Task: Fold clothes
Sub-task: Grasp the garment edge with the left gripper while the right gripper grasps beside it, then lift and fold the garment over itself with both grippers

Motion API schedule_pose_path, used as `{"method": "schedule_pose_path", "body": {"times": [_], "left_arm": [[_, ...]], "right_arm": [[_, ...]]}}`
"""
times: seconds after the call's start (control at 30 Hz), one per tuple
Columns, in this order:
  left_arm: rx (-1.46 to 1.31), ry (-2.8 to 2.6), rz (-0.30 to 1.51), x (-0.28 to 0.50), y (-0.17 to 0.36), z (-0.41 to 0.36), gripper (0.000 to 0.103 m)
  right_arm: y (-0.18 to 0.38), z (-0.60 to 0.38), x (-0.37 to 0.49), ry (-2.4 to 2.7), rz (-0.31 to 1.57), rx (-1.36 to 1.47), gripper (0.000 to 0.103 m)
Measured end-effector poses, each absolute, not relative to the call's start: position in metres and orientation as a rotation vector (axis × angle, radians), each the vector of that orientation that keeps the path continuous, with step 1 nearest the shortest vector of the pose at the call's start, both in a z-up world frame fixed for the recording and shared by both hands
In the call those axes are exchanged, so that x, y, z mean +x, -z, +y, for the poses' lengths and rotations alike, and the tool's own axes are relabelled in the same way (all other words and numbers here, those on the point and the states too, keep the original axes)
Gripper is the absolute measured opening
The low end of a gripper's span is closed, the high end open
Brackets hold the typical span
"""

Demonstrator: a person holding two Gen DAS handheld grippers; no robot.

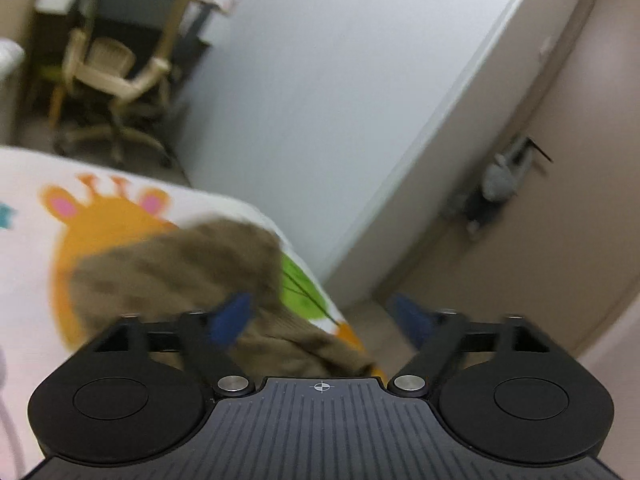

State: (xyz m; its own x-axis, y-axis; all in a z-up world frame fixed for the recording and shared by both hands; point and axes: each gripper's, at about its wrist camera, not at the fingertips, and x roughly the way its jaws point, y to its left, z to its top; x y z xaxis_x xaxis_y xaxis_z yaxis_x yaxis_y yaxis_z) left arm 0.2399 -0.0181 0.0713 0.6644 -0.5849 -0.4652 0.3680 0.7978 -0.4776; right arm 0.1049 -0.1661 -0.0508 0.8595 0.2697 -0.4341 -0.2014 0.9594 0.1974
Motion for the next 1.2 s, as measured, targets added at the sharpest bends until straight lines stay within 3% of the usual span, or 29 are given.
{"method": "schedule_pose_path", "body": {"times": [0.17, 0.3, 0.4, 0.57, 0.77, 1.03, 1.2], "left_arm": [[-0.367, 0.377, 0.67, 0.23, -0.05, 0.028, 0.091], [-0.393, 0.308, 0.741, 0.226, -0.017, 0.053, 0.09], [-0.442, 0.351, 0.759, 0.225, -0.002, 0.058, 0.09], [-0.493, 0.463, 0.758, 0.224, 0.013, 0.051, 0.09], [-0.371, 0.47, 0.78, 0.216, 0.028, 0.03, 0.09], [-0.254, 0.493, 0.799, 0.196, 0.037, 0.034, 0.089], [-0.188, 0.538, 0.775, 0.176, 0.035, 0.035, 0.087]], "right_arm": [[0.052, -0.176, 0.106, -0.265, 0.511, 0.134, 0.024], [0.033, -0.198, 0.096, -0.289, 0.475, 0.137, 0.049], [0.01, -0.218, 0.092, -0.303, 0.402, 0.184, 0.06], [-0.012, -0.211, 0.136, -0.29, 0.367, 0.143, 0.062], [-0.025, -0.148, 0.222, -0.387, 0.407, -0.009, 0.062], [0.045, -0.133, 0.288, -0.21, 0.659, -0.21, 0.062], [0.049, -0.171, 0.26, -0.159, 0.647, -0.197, 0.062]]}}
